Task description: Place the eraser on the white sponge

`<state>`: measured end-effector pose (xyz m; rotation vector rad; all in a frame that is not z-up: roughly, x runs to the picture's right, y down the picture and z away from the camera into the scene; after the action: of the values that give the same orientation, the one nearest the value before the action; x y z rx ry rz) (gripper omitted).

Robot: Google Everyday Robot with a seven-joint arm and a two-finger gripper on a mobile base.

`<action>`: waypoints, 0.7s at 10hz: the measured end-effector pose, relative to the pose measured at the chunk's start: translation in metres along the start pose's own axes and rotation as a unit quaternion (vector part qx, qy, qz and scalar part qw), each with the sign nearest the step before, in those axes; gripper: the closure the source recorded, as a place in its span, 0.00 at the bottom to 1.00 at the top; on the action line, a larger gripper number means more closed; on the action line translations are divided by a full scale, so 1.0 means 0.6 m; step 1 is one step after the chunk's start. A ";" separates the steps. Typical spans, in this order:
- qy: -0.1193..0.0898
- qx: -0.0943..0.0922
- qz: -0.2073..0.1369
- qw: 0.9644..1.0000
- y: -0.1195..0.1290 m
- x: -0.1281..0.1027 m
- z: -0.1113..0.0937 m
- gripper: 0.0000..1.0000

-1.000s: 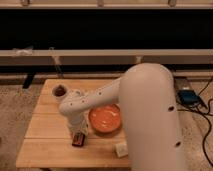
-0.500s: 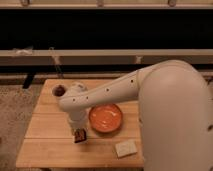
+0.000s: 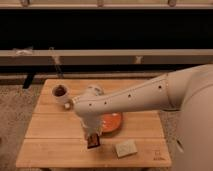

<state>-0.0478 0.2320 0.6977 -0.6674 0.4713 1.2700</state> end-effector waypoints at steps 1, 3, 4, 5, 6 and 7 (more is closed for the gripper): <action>0.002 0.002 0.012 1.000 -0.024 0.018 0.001 1.00; 0.007 0.006 0.046 0.999 -0.089 0.066 0.010 1.00; 0.009 0.006 0.064 0.998 -0.120 0.084 0.021 1.00; 0.011 0.005 0.085 0.996 -0.151 0.093 0.039 1.00; 0.010 0.006 0.098 0.995 -0.172 0.093 0.053 1.00; 0.011 0.004 0.109 0.994 -0.185 0.090 0.062 0.96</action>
<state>0.0715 0.2790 0.7109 -0.6358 0.5787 1.4659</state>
